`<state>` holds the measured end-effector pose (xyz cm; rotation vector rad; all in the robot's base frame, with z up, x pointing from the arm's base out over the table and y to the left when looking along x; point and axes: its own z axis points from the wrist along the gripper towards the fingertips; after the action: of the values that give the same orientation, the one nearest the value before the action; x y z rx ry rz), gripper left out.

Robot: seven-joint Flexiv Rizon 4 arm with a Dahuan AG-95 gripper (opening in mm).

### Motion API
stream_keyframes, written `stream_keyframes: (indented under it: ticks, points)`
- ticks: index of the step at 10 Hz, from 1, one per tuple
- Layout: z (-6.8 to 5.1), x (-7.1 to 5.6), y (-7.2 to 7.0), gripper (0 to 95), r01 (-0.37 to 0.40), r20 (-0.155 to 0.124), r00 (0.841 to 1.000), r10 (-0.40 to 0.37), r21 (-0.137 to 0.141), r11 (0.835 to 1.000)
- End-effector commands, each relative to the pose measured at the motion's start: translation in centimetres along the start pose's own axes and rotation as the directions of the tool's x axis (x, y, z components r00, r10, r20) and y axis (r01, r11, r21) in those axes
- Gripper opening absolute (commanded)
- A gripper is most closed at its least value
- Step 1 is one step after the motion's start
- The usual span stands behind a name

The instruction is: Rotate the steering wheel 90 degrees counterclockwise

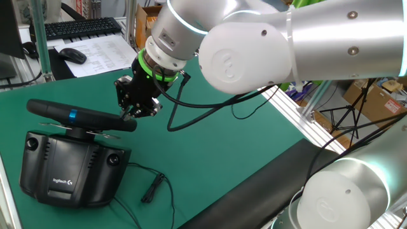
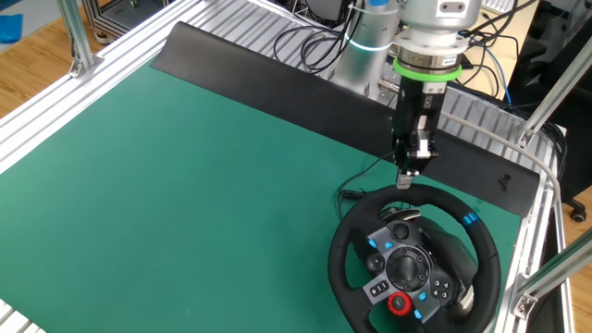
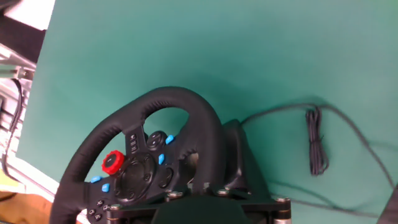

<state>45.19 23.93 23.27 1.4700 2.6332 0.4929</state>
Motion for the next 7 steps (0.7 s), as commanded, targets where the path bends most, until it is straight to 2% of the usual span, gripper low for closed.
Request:
stream_keyframes:
  ticks: [1,3,4,7]
  points:
    - [0.7,0.2,-0.1,0.0,0.002,-0.024,1.000,-0.002,0.035,0.999]
    - [-0.1,0.4,-0.1,0.0,-0.010,-0.036,0.999,0.012,0.049,0.999]
    - [-0.2,0.8,0.0,19.0,-0.028,-0.035,0.999,0.030,0.056,0.998]
    - [-0.5,1.9,0.2,19.0,-0.040,-0.029,0.999,0.043,0.070,0.997]
